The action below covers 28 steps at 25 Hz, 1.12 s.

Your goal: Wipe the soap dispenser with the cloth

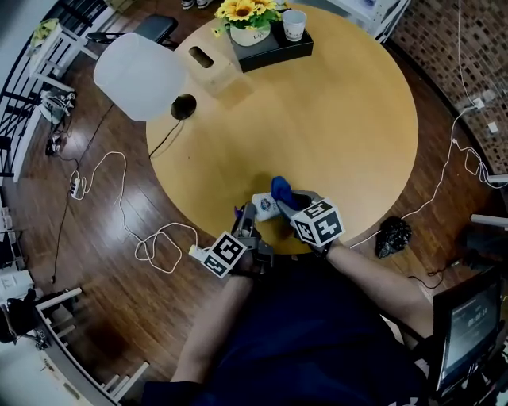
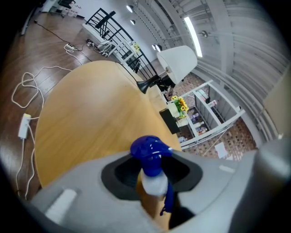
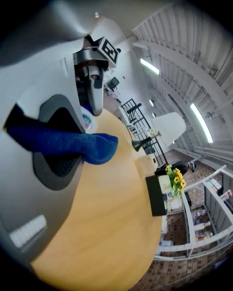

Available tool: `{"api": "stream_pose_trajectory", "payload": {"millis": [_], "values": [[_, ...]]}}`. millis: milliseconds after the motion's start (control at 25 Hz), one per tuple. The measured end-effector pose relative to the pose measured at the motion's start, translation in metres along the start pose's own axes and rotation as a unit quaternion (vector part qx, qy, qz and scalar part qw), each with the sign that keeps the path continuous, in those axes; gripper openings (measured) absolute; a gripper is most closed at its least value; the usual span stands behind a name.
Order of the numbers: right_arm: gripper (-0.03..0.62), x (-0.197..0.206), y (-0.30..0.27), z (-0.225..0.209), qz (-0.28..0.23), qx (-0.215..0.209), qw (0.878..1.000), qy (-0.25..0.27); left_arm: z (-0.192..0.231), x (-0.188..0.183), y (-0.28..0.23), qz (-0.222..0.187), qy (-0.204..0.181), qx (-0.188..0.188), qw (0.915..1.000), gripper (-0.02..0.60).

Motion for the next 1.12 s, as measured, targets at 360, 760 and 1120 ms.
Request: {"api": "stream_pose_trajectory", "payload": {"millis": [360,760,1120], "values": [[0.095,0.005,0.015,-0.043,0.019,0.041,0.995,-0.084,-0.003,-0.003,-0.005,0.022,-0.046,0.029,0.9983,0.137],[0.095,-0.032,-0.011,0.023,0.010,-0.076,0.996,-0.052,-0.012,-0.006,-0.005,0.066,-0.125,0.031,0.9894,0.137],[0.095,0.021,-0.001,-0.062,0.065,0.017,0.987,-0.149,-0.018,-0.009,-0.011,0.076,-0.151,0.041,0.9848,0.137]]}}
Point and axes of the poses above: the fingertips, and each gripper's own axes: y backward along the fingers, z to its left, x out of its underside, the point moved 10 cm from there along y, backward along the fingers, and after that the axes turned 14 degrees about x, right-handed, at the moved point
